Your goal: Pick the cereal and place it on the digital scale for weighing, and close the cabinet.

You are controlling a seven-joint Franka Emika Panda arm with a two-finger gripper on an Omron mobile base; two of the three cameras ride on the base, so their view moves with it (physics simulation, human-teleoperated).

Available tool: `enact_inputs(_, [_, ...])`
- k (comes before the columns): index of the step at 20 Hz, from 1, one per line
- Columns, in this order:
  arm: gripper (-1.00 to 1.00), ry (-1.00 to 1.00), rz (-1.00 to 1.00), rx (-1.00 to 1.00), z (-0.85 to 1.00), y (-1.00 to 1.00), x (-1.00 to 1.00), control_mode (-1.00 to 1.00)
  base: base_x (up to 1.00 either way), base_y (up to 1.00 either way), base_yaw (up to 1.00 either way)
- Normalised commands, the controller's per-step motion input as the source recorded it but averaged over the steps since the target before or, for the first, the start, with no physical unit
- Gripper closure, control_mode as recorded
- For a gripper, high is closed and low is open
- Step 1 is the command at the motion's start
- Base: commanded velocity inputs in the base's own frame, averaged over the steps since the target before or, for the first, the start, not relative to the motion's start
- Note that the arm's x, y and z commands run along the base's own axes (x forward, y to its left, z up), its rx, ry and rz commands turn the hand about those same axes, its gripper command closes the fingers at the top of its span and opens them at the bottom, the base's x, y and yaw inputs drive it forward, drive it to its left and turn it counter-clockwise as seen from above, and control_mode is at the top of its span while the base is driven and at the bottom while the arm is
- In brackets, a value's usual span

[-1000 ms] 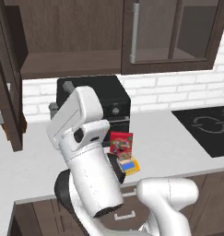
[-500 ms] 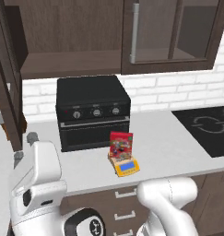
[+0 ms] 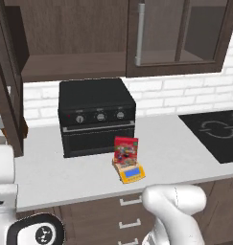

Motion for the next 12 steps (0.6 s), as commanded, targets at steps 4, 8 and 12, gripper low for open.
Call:
enact_inputs(4, [-1.0,0.1,-0.15,-0.06,-0.11,0.78,0.35,-1.0,0.0,0.0,0.0])
enact_inputs(8, [-1.0,0.06,-0.1,-0.02,-0.19,0.8,0.03,-1.0,0.0,0.0,0.0])
enact_inputs(12, [-1.0,0.02,-0.13,0.0,-0.02,0.25,0.21,-1.0,0.0,0.0,0.0])
